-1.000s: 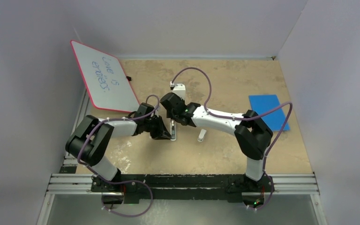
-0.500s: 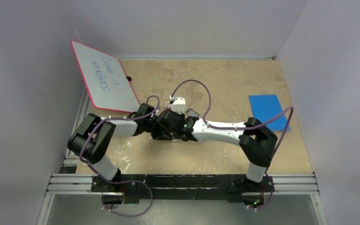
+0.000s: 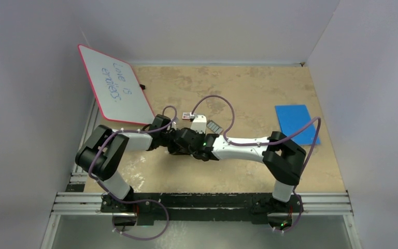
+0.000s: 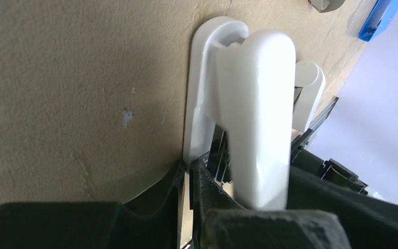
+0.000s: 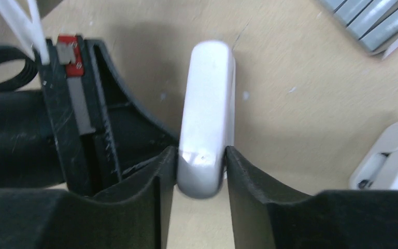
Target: Load the staples into the stapler
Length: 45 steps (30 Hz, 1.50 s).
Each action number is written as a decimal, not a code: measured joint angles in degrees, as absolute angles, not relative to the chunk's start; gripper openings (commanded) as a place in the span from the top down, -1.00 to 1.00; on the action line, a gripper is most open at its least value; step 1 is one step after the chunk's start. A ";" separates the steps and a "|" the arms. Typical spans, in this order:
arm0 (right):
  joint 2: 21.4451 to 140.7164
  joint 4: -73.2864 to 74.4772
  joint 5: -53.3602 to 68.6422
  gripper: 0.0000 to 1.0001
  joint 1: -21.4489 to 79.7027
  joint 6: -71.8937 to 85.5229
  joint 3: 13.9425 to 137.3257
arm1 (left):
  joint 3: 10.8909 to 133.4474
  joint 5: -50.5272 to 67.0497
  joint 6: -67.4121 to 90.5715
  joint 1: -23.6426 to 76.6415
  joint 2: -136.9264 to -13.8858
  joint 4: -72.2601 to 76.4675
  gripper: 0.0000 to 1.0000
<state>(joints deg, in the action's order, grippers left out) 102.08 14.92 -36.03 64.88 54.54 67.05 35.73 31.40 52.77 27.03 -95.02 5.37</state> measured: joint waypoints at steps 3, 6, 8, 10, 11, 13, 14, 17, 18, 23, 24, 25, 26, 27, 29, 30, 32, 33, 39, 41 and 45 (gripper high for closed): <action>102.08 15.07 -33.08 -0.17 65.56 55.90 66.96 | 35.73 31.33 52.47 27.22 -95.04 5.54 0.85; 101.65 16.49 -33.32 -0.21 65.45 56.34 66.94 | 35.70 31.31 51.92 27.24 -95.04 5.67 0.80; 101.12 17.26 -33.30 -0.20 65.47 56.58 66.94 | 35.73 31.29 51.86 27.29 -95.04 5.76 0.80; 100.16 17.82 -32.99 -0.11 65.63 56.90 66.94 | 35.73 31.22 51.83 27.35 -95.04 5.80 0.80; 99.61 17.91 -32.73 -0.05 65.73 57.08 66.94 | 35.73 31.16 51.86 27.40 -95.02 5.82 0.80; 98.56 17.87 -31.88 0.04 66.06 57.39 66.94 | 35.73 31.05 51.86 27.44 -94.98 5.80 0.82; 98.24 17.74 -31.64 0.05 66.22 57.41 66.92 | 35.73 30.96 51.83 27.46 -94.91 5.78 0.82; 97.97 17.19 -31.27 0.05 66.43 57.49 66.61 | 35.73 30.26 51.68 27.70 -94.52 5.48 0.80; 98.00 17.06 -31.27 0.04 66.41 57.49 66.46 | 35.73 29.91 51.59 27.86 -94.32 5.32 0.79; 98.89 17.56 -31.64 0.05 66.26 57.19 66.08 | 35.11 27.20 51.44 28.62 -92.71 5.06 0.78; 99.04 17.56 -31.70 0.06 66.24 57.01 66.08 | 34.98 26.83 51.44 28.71 -92.47 5.08 0.78; 99.15 17.56 -31.70 0.07 66.19 56.90 66.08 | 34.87 26.48 51.44 28.82 -92.23 5.08 0.78; 99.20 17.52 -31.64 0.08 66.13 56.66 66.06 | 34.79 26.20 51.46 28.93 -92.07 5.08 0.78; 99.22 17.39 -31.51 0.09 66.06 56.51 66.02 | 34.72 25.98 51.48 28.97 -91.92 5.08 0.78; 99.29 16.73 -30.96 0.10 65.91 56.31 65.60 | 34.37 25.30 51.53 29.02 -91.33 5.08 0.76; 99.39 16.36 -30.57 0.12 65.82 56.29 65.21 | 34.11 24.84 51.51 29.02 -90.91 5.06 0.75; 99.90 15.90 -30.20 0.17 65.69 56.23 64.53 | 33.80 23.77 51.48 29.02 -90.02 4.64 0.74; 100.38 15.57 -29.87 0.18 65.67 56.10 64.05 | 33.78 23.20 51.46 29.02 -89.58 4.40 0.74; 102.08 14.94 -28.67 0.24 65.54 56.07 62.41 | 33.78 20.80 51.42 29.02 -88.01 2.76 0.73; 102.06 14.87 -28.67 0.20 65.43 56.10 62.30 | 33.78 20.25 51.42 29.02 -87.48 1.96 0.72; 102.00 14.48 -28.69 -0.08 65.17 56.05 62.30 | 33.78 18.94 51.40 29.02 -86.17 -0.19 0.69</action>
<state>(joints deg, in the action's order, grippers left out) 102.00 14.48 -28.69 65.17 56.05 62.30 33.78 18.94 51.40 29.02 -86.17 -0.19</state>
